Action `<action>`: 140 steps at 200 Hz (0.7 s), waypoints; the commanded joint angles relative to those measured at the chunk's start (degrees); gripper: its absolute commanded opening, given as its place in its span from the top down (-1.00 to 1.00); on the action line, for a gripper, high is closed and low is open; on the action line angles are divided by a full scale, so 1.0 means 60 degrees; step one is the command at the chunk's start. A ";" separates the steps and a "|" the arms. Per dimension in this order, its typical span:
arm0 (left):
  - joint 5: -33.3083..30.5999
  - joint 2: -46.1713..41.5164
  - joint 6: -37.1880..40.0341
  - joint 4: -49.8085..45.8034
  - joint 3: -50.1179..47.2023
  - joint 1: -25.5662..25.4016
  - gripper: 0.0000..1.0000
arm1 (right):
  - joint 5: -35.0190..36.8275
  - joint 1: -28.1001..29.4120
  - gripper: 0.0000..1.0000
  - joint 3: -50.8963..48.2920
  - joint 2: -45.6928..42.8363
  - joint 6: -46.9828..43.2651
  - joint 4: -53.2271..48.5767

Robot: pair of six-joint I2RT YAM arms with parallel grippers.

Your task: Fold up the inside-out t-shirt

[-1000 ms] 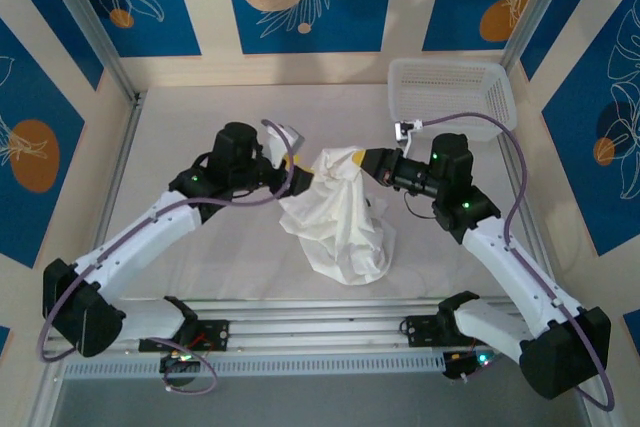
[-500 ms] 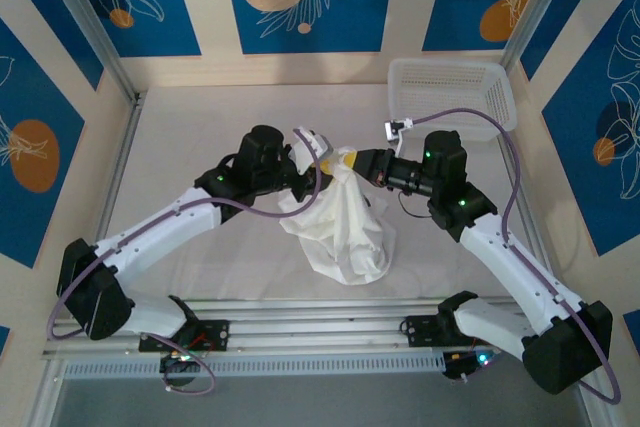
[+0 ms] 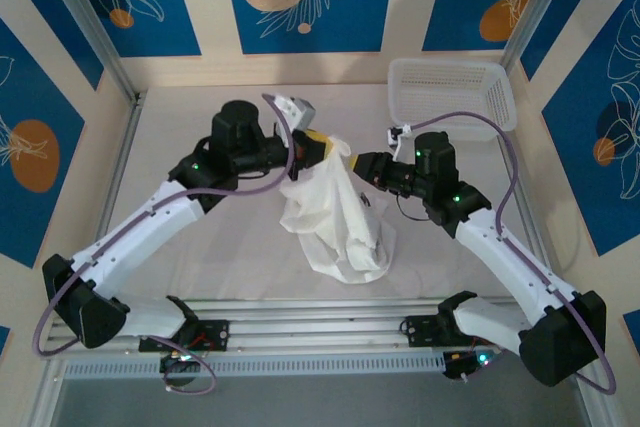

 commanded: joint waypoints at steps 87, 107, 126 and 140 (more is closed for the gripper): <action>-0.1630 0.0607 -0.1819 -0.2929 0.1839 0.0113 1.00 | 0.3762 0.3840 -0.27 -0.1521 -0.1742 -0.6358 0.4905; -0.1314 0.0596 -0.1925 -0.2792 0.1792 0.0124 1.00 | 0.5043 0.4074 -0.45 -0.0949 -0.0796 -0.7116 0.5023; -0.0998 0.0561 -0.1990 -0.2646 0.1777 0.0114 1.00 | 0.5895 0.3974 -0.39 -0.0463 0.0122 -0.7140 0.4914; -0.1034 0.0455 -0.1910 -0.2705 0.1766 0.0113 1.00 | 0.5523 0.3857 0.17 -0.0281 0.0449 -0.7014 0.5022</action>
